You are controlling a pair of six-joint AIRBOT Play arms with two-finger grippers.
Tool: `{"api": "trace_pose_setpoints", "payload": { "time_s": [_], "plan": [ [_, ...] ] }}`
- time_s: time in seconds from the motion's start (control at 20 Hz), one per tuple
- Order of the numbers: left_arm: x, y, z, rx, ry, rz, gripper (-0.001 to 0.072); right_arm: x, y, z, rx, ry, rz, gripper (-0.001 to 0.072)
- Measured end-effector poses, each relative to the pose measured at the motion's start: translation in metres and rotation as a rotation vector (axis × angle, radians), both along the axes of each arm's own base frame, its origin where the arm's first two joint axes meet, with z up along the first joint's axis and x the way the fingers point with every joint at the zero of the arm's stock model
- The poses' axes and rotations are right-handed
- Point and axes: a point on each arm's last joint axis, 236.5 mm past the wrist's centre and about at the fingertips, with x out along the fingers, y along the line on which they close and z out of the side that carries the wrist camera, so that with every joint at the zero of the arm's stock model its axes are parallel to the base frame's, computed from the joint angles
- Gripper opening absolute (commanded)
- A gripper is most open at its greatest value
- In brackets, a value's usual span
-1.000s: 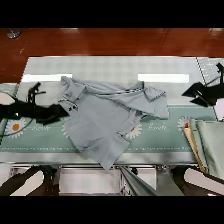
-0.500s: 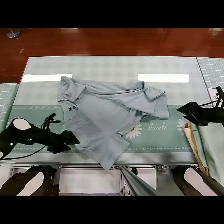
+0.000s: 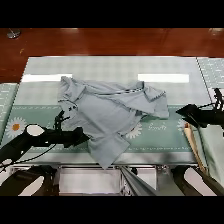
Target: Fold the shirts.
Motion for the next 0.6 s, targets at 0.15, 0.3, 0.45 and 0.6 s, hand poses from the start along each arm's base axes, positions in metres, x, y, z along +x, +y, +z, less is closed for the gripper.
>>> {"api": "trace_pose_setpoints", "payload": {
  "time_s": [0.15,0.3,0.45,0.6],
  "plan": [
    [0.018,-0.004,0.011,-0.012,-0.073,0.003,0.0021,-0.008,-0.003,-0.009,-0.009,0.051,0.001,0.0617],
    [0.037,-0.002,0.021,-0.013,-0.134,0.027,0.0021,-0.013,0.001,-0.021,0.029,0.104,0.001,0.0618],
    [0.05,0.001,0.028,-0.013,-0.168,0.047,0.0021,-0.012,0.007,-0.036,0.092,0.152,-0.001,0.0617],
    [0.056,0.002,0.031,-0.014,-0.183,0.056,0.0021,0.001,0.011,-0.043,0.15,0.16,0.003,0.0617]
  ]
}}
